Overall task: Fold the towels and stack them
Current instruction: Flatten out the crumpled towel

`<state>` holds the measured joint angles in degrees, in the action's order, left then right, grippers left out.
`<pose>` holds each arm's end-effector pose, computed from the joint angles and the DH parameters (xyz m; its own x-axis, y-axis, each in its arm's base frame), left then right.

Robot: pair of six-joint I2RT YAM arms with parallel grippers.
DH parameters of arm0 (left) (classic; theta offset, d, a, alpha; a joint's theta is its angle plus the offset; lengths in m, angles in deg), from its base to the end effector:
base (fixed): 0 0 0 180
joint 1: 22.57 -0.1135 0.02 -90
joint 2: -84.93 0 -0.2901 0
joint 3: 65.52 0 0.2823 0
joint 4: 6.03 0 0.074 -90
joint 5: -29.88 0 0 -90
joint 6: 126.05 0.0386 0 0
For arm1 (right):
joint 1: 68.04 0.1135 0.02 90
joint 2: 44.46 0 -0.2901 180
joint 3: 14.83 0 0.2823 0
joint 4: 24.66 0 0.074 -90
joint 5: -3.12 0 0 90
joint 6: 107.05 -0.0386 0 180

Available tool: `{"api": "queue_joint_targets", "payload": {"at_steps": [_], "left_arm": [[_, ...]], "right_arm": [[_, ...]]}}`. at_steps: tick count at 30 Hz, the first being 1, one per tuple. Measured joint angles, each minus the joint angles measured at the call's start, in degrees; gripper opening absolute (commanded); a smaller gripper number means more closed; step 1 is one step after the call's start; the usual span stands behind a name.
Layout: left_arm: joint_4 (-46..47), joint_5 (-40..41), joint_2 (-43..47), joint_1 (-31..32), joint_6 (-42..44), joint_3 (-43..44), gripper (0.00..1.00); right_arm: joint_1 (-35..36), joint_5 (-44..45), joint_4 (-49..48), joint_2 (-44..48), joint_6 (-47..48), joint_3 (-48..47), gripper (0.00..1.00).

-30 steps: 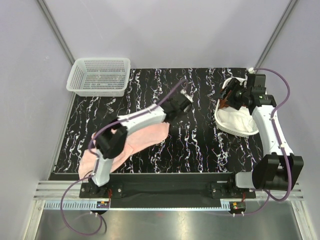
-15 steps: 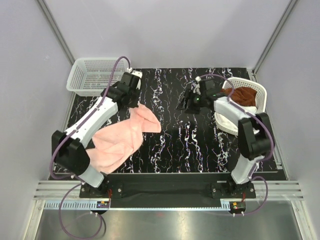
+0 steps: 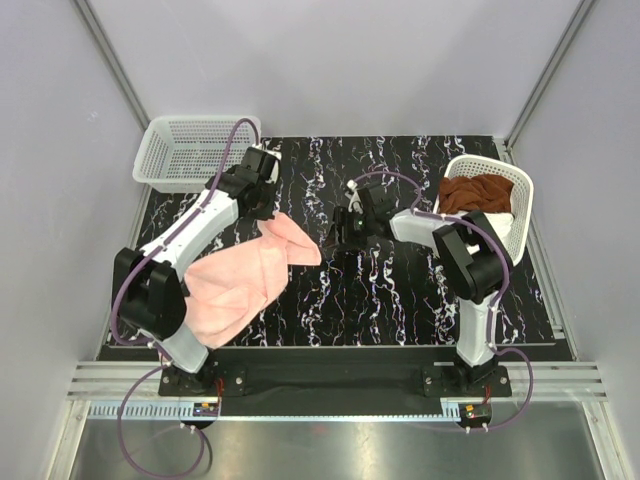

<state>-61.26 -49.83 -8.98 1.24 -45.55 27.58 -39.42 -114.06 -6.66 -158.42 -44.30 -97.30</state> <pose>0.3547 -0.1490 0.3061 -0.7989 0.1750 -0.5754 0.1765 0.9828 0.0539 0.3856 0.2305 0.1488 -0.9077 -0.0313 -0.4185 -0.3048 0.7346 0.6062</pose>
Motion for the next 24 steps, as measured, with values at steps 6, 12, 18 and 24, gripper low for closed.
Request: {"api": "queue_joint_targets", "payload": {"at_steps": [6,12,18,24], "left_arm": [[0.63,-0.57,-0.96,-0.09,-0.02,0.0,0.0],[0.68,-1.01,-1.49,-0.22,-0.09,-0.02,0.0],[1.09,-1.14,-1.49,-0.26,-0.59,-0.72,0.0],[2.16,-2.14,-1.49,-0.26,-1.14,-0.74,0.0]], "right_arm": [[3.08,-0.85,-5.42,0.04,-0.11,3.13,0.6],[5.33,-1.38,-10.27,0.04,-1.29,5.25,0.56],[6.64,-0.33,-11.04,-0.2,-2.19,5.7,0.45],[6.95,3.74,-9.49,-0.24,-2.25,5.84,0.06]]}}
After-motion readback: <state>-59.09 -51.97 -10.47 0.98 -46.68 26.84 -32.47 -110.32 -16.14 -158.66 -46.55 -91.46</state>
